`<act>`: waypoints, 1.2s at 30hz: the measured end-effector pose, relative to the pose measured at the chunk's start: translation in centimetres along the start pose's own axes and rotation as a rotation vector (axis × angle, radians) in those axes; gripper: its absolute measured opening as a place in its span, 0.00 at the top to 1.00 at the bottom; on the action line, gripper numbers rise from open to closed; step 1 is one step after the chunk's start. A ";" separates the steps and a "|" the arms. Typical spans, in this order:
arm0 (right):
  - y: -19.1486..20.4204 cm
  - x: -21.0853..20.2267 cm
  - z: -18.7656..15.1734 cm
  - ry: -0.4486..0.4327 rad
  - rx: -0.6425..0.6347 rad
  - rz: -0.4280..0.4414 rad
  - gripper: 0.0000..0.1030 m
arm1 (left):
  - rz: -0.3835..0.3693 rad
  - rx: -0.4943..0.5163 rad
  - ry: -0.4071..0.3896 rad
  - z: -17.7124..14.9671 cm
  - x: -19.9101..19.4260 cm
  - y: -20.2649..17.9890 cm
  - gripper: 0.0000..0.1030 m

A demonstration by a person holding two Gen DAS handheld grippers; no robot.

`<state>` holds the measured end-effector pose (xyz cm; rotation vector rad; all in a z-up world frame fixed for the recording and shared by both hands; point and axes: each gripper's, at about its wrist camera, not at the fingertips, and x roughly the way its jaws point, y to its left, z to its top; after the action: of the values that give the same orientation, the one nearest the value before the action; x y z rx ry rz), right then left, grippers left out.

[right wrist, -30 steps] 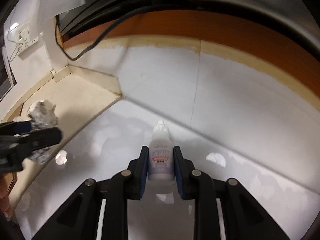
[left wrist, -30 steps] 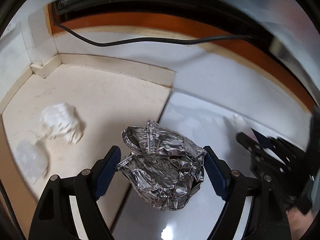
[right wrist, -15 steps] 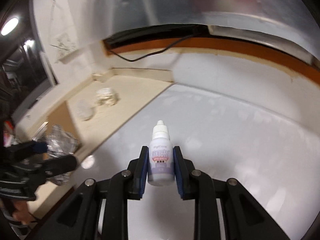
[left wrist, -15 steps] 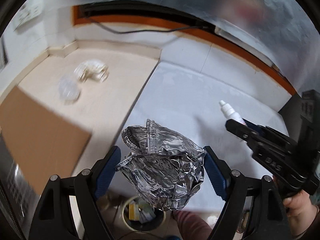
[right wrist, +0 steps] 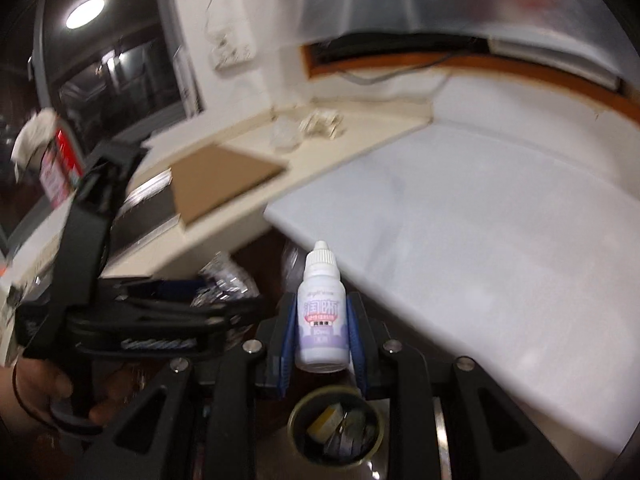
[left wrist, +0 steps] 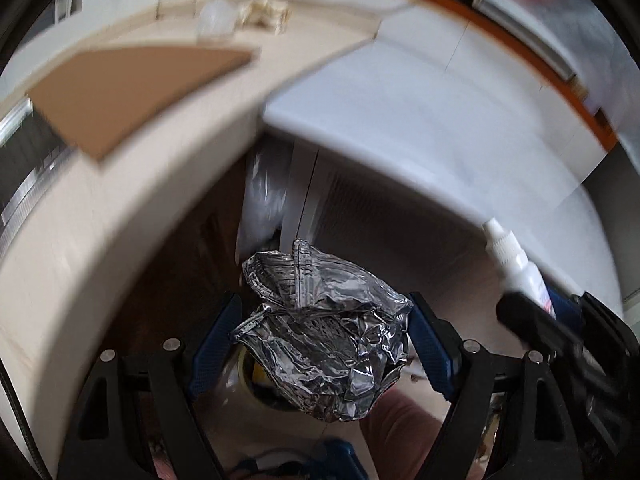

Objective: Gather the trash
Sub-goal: 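Carry the foil ball and dropper bottle down over the bin with both tools, then open both tools to drop the foil ball and bottle into the bin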

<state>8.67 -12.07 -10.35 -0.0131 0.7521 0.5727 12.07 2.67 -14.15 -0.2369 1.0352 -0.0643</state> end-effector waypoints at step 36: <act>-5.4 20.6 -15.2 0.631 0.316 0.059 0.70 | 0.039 -0.107 0.357 -9.0 17.4 5.7 0.07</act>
<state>13.65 -9.80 -35.95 0.1264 1.4556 0.5012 12.89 3.91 -34.54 -0.3097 1.4005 -0.0151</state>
